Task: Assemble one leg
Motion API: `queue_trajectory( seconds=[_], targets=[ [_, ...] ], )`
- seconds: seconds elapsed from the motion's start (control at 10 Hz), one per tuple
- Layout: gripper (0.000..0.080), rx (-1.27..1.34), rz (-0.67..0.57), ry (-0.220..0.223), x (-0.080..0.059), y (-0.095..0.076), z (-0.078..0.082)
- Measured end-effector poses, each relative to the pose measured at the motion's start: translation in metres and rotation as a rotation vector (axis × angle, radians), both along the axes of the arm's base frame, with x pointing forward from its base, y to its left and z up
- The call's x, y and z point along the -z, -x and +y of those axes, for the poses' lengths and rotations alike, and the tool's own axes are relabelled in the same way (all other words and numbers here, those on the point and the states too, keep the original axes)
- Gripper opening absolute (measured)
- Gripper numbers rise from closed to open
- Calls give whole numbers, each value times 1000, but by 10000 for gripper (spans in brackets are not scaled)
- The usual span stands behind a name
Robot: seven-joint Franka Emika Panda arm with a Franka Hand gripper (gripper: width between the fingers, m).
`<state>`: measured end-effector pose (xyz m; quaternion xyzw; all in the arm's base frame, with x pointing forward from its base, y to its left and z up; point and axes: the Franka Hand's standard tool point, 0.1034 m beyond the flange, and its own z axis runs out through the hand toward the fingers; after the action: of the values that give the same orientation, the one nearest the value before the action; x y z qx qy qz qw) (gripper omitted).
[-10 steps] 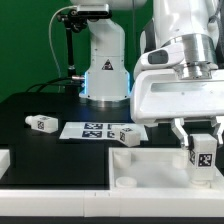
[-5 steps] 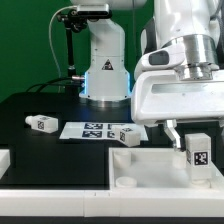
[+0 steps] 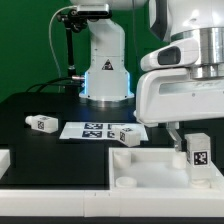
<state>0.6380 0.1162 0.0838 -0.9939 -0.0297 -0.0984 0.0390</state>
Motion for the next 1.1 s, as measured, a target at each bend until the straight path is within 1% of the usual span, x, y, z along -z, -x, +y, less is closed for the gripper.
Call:
queue_trajectory(
  seconds=[0.3,0.5,0.6,0.7,0.8,0.9,1.1],
  targets=[
    [649,-5,223,1,4,9,-4],
    [649,10,245,0,4,8,-3],
    [547,29,246,-1,4,8,-3],
    [547,29,246,-1,4,8,-3],
    [365,54,248,-4,4,8,-2],
    [287,152,256,-12,4,8,-3],
    [287,263,264,-21,4,8,-2]
  ],
)
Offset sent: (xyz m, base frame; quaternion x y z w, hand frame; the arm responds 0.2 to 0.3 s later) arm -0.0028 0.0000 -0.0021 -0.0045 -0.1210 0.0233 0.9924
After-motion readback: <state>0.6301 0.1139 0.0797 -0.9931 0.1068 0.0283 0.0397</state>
